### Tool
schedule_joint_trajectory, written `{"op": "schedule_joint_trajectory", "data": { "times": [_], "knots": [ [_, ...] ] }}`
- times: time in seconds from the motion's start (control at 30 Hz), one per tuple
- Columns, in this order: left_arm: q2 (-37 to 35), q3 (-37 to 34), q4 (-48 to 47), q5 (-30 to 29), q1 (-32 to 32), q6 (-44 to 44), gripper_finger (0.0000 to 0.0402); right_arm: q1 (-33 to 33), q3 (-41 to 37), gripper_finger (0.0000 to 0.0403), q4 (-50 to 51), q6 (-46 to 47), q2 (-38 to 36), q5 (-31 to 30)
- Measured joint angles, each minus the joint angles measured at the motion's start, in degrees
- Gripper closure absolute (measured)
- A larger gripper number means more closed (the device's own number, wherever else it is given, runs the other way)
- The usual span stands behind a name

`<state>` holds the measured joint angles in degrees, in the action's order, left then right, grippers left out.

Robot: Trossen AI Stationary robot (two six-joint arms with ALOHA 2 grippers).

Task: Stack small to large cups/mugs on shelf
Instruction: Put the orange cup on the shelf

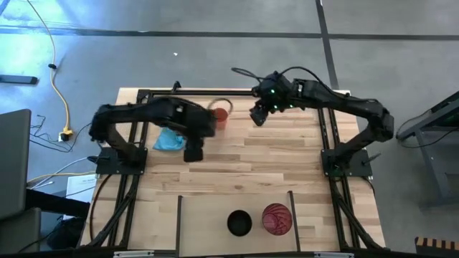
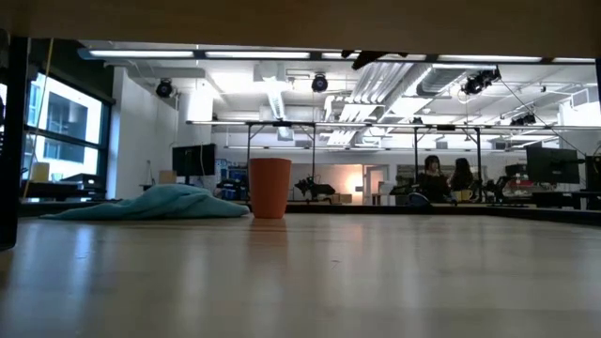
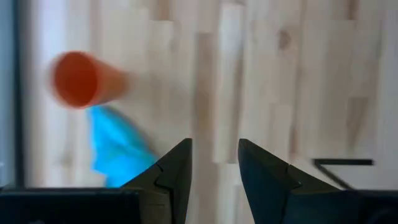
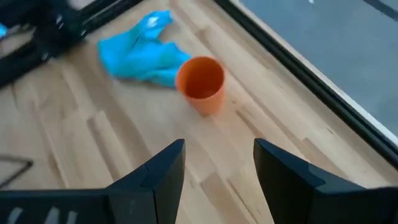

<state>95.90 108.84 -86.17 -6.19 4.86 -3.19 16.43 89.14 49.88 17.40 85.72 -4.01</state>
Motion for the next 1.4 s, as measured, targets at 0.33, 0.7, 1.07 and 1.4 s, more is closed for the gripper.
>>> {"op": "schedule_joint_trajectory", "data": {
  "times": [0.33,0.7,1.07,1.4],
  "knots": [
    [-12.24,0.00,-0.05,-11.98,3.82,-1.62,0.0284,1.96,0.00,0.0219,-9.66,7.63,2.46,9.08],
    [-17.94,0.00,-0.75,-9.50,18.74,-5.43,0.0284,3.64,0.15,0.0219,-13.67,15.52,2.13,11.21],
    [-17.99,-2.06,-0.96,-5.63,22.14,-4.76,0.0284,3.70,0.15,0.0219,-16.15,21.26,7.25,16.75],
    [-20.59,-10.50,-0.99,1.34,22.14,-1.08,0.0284,0.31,0.15,0.0219,-22.70,15.87,10.35,19.65]
  ]
}}
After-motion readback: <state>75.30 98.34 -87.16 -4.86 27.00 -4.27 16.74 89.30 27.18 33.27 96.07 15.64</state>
